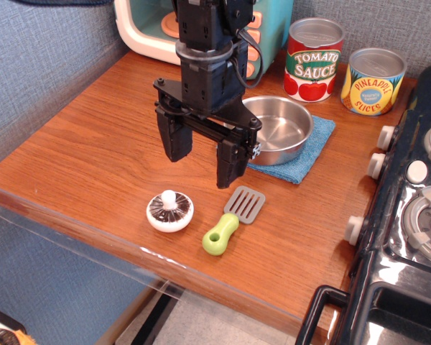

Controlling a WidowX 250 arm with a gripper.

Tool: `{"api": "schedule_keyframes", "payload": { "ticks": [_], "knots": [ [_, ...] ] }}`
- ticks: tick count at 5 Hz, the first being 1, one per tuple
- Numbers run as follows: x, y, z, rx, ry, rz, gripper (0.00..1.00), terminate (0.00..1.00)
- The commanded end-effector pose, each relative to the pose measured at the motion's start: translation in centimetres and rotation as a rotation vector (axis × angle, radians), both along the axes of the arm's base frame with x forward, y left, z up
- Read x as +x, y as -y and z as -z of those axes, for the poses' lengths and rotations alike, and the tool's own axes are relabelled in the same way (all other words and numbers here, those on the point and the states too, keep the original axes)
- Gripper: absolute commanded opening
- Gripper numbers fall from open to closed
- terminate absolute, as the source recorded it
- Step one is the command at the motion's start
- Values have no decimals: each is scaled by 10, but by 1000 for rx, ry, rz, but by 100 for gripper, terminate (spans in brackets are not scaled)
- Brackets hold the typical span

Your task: Move the pan down to the left of the drain cover

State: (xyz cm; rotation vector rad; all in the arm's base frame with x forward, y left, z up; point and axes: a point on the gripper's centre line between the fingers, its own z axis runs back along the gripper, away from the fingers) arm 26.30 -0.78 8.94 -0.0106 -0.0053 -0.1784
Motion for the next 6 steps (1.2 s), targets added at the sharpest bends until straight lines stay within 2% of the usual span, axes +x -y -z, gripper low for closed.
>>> {"api": "schedule_keyframes", "payload": {
  "ticks": [1,3,5,6],
  "knots": [
    [0,0,0,0,0,0,100,0],
    [26,17,3,-43,5,44,100,0],
    [86,45,8,-53,30,42,100,0],
    [111,49,13,-32,37,21,100,0]
  ]
}}
